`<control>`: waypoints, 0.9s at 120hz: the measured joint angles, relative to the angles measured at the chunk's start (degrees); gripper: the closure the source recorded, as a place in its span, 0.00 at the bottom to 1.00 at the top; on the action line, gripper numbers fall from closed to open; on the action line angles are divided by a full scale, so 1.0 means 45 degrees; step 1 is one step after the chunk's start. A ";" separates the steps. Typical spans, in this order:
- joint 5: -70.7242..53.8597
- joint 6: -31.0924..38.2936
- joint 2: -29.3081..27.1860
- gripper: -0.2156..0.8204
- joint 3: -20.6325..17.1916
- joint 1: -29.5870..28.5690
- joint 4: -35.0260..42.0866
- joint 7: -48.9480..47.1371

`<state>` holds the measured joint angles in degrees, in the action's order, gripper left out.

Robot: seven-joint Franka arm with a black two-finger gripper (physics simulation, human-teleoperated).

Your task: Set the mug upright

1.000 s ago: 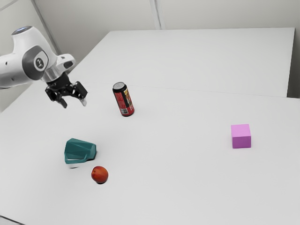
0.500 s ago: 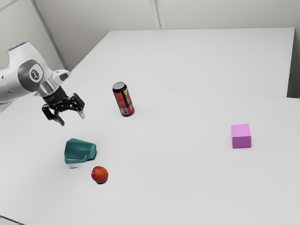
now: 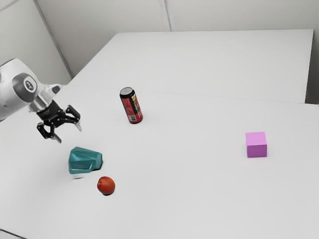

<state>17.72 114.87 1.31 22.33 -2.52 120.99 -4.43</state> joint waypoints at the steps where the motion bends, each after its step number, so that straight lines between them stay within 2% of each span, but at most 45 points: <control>1: 0.0080 0.0000 0.0040 0.21 0.0000 -0.0030 -0.0009 0.0028; 31: 0.2105 -0.0045 0.0869 0.21 -0.0002 -0.0190 -0.0046 0.1201; 56: 0.2533 -0.0292 0.0983 0.21 0.0016 -0.0595 0.0038 0.2097; 84: 0.2685 -0.1249 0.1001 0.21 0.0118 -0.1260 0.0052 0.2959; 108: 0.2870 -0.2140 0.1259 0.21 0.0251 -0.1252 -0.0028 0.3769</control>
<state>30.63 105.24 6.97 23.46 -8.16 120.87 12.53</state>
